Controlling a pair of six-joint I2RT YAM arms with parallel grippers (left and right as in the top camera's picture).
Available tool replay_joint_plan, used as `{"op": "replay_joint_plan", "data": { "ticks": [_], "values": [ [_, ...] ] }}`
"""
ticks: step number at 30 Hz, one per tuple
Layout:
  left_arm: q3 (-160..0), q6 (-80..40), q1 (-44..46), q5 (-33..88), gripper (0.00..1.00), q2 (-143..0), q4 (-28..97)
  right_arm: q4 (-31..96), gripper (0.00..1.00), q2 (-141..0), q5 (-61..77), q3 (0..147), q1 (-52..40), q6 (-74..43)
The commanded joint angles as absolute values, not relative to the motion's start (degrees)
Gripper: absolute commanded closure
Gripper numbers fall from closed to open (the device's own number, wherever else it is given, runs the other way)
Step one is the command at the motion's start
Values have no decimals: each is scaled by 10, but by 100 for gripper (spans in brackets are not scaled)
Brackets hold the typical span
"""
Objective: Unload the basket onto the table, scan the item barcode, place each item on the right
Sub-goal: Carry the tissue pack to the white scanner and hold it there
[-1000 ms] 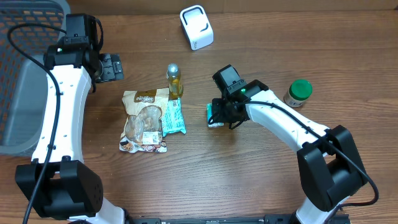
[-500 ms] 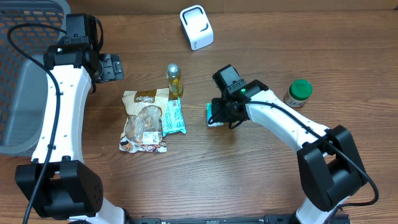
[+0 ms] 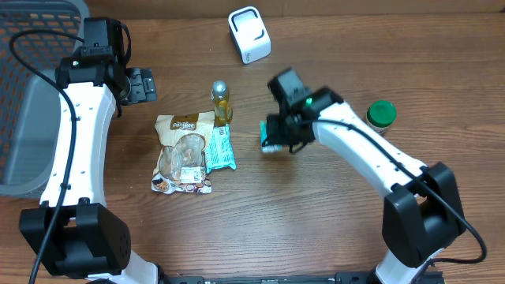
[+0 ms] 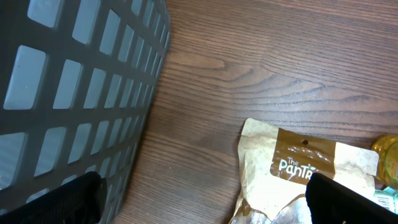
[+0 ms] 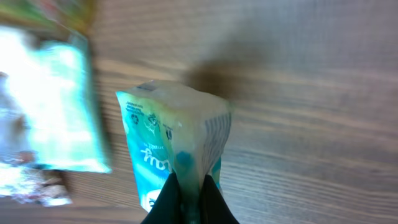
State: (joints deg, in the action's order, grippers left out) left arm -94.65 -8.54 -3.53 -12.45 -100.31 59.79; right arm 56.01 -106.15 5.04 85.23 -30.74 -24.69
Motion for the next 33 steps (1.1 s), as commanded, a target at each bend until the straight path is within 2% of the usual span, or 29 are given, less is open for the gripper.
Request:
{"op": "replay_joint_plan", "data": {
  "ticks": [1,7,12,22,33],
  "values": [
    [-959,-77,-41,-124,0,-996,597,595,96,-1051,41,968,-308,-220],
    [-959,-77,-41,-124,0,-996,597,653,96,-1051,-30,1133,-308,-212],
    [-959,-77,-41,-124,0,-996,597,645,96,-1051,-65,1216,-308,-173],
    [-959,-77,-41,-124,0,-996,597,562,96,-1068,-134,1219,-308,-84],
    [-959,-77,-41,-124,1,-996,597,445,96,-1155,-223,1218,-316,105]
  ]
}}
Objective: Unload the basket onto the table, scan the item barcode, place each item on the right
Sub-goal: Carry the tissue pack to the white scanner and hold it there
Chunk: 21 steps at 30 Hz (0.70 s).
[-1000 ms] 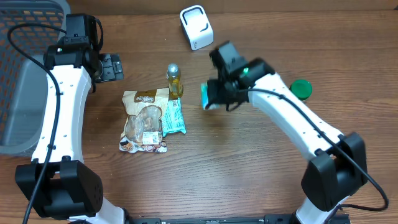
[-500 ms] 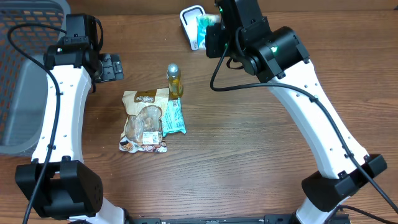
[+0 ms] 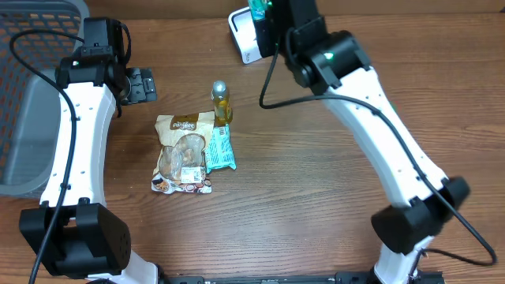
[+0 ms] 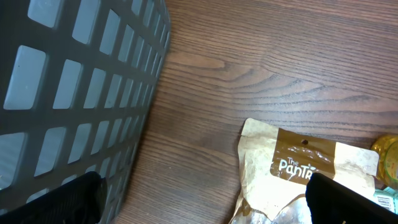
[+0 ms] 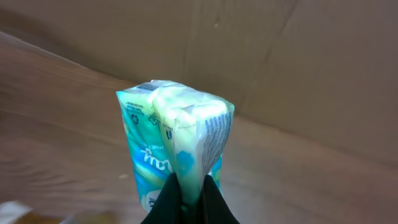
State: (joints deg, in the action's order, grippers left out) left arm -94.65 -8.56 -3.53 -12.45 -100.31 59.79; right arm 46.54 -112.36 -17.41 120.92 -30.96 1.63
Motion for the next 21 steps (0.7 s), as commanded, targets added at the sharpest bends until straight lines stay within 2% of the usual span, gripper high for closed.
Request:
{"op": "replay_joint_plan", "data": {
  "ticks": [1,6,17,21],
  "values": [
    [-959,-77,-41,-124,0,-996,597,431,96,-1167,-234,1218,-317,130],
    [-959,-77,-41,-124,0,-996,597,333,96,-1235,-264,1218,-318,268],
    [-959,-77,-41,-124,0,-996,597,167,96,-1338,-275,1218,-317,408],
    [-959,-77,-41,-124,0,-996,597,110,96,-1364,-291,1218,-316,425]
  ]
}}
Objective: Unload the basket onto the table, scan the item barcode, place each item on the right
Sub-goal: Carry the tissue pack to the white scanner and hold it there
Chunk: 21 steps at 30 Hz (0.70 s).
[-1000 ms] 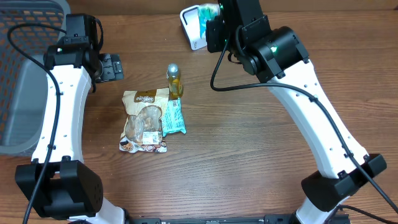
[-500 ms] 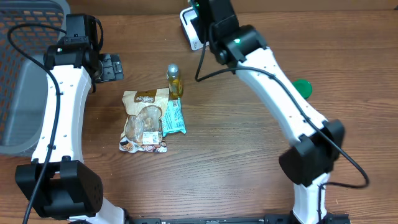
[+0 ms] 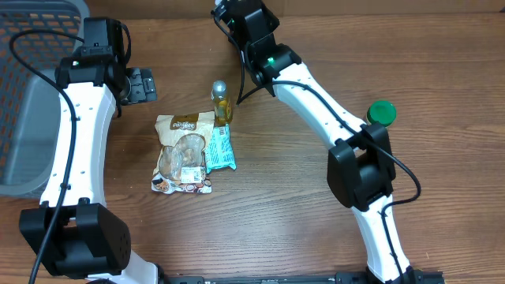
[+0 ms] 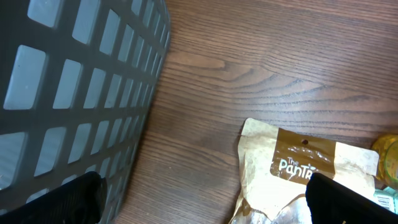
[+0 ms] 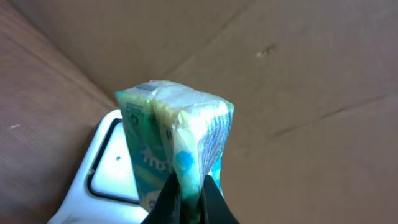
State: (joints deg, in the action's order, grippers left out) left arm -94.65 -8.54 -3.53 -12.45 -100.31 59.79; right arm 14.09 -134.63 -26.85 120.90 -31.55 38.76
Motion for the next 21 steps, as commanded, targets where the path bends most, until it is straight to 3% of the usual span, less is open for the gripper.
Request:
{"op": "replay_joint_plan", "data": {
  "ticks": [1,21],
  "values": [
    [-959,-77,-41,-124,0,-996,597,99,96,-1368,-292,1218,-315,425],
    [-959,-77,-41,-124,0,-996,597,41,96,-1447,-284,1218,-278,423]
  ]
}}
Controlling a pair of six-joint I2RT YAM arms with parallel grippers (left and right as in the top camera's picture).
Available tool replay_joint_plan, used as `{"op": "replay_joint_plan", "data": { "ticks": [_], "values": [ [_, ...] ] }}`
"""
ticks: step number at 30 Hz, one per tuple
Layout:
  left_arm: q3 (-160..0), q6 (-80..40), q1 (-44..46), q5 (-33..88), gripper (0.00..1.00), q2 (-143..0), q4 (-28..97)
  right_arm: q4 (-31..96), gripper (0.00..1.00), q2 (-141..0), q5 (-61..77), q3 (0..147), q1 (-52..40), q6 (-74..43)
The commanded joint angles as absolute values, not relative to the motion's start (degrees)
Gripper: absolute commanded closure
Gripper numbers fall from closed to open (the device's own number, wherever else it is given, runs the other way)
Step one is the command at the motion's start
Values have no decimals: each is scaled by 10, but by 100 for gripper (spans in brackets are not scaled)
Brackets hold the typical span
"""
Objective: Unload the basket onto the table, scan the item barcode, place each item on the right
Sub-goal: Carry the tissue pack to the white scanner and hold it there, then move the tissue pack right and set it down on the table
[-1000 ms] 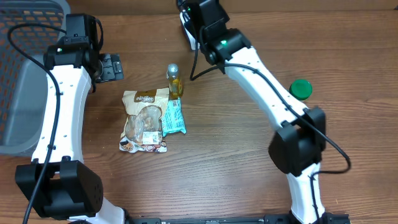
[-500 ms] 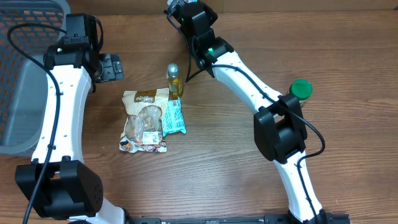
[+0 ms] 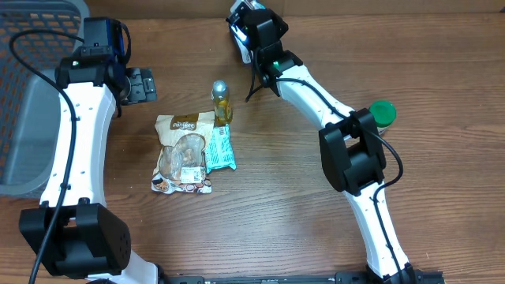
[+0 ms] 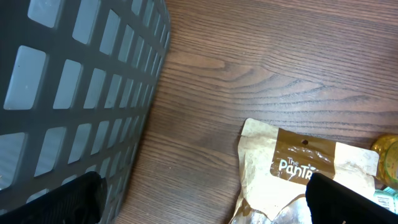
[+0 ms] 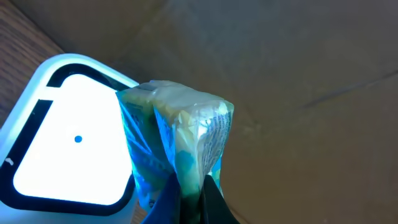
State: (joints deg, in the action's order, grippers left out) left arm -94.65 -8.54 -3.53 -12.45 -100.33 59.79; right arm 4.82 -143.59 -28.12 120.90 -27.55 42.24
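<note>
In the right wrist view my right gripper [image 5: 189,198] is shut on the bottom of a small teal-and-white packet [image 5: 180,137], held upright. Just left of and behind the packet is the white barcode scanner [image 5: 37,112], its window [image 5: 68,158] glowing bright, and the packet's left face is lit blue. From overhead the right gripper [image 3: 256,30] is at the far edge of the table over the scanner [image 3: 237,17], and the packet is hidden under it. My left gripper [image 4: 211,208] is open, with nothing in it, between the basket and a snack bag.
A grey plastic basket [image 3: 28,118] stands at the left edge. In the middle lie a beige snack bag [image 3: 184,154], a teal wrapper bar [image 3: 221,150] and a small oil bottle [image 3: 221,102]. A green-lidded jar [image 3: 382,114] stands at the right. A cardboard wall [image 5: 298,74] rises behind the scanner.
My right gripper has brought the packet closer to the scanner, whose window now fills the left of the wrist view and glows bright. The left arm has not moved.
My right gripper first held the teal packet low over the table, right of the bar. Then it held it high at the back, near the scanner. Then the scanner came into the wrist view, and now the packet is right at its lit window. The left arm stayed put.
</note>
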Motion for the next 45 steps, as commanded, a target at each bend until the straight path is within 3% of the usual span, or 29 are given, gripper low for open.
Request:
{"op": "replay_joint_plan", "data": {
  "ticks": [1,10,32,39,45],
  "values": [
    [-959,-77,-41,-124,0,-996,597,41,96,-1448,-284,1218,-278,423],
    [-959,-77,-41,-124,0,-996,597,-4,96,-1449,-282,1218,-283,507],
    [-959,-77,-41,-124,0,-996,597,39,96,-1442,-254,1216,-284,506],
    [-959,-77,-41,-124,0,-996,597,72,96,-1381,-258,1216,-284,380],
    [-959,-77,-41,-124,0,-996,597,213,96,-1320,-259,1216,-283,253]
  ]
}}
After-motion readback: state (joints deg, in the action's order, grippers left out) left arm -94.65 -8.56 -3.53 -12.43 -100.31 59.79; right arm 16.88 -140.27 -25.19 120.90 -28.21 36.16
